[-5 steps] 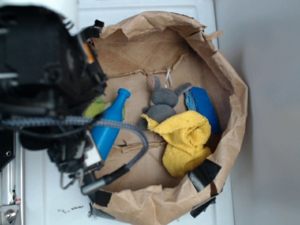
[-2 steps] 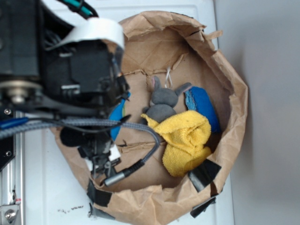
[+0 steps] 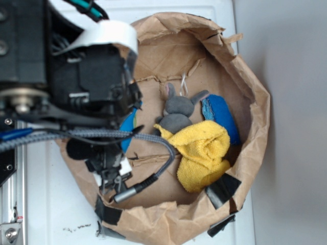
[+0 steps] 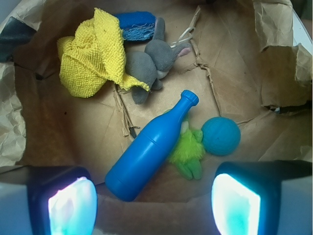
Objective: Grab the blue bottle.
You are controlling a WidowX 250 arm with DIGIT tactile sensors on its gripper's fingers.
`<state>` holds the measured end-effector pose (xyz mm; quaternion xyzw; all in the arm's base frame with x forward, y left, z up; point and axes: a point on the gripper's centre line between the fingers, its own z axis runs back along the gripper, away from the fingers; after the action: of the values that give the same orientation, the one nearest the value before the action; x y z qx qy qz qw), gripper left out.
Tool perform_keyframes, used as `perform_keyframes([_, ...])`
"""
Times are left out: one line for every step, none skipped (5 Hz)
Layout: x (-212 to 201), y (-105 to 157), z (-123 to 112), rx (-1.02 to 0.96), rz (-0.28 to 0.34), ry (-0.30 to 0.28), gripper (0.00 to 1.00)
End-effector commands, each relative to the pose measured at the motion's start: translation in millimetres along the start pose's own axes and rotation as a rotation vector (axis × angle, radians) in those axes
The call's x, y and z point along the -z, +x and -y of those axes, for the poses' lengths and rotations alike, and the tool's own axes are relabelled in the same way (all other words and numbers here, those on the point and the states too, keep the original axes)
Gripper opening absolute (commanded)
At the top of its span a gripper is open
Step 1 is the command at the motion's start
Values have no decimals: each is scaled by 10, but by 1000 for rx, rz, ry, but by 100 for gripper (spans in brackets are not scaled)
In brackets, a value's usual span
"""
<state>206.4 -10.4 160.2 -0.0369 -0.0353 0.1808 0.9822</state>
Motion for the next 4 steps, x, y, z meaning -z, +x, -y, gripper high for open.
perform_keyframes([67,115,-6,-82,68,-42,100])
perform_keyframes([208,157,27,-138,77,-40,100])
perform_keyframes([356,141,75,-142,65,-13,100])
perform_keyframes([503,97,35,-133,51,12,100])
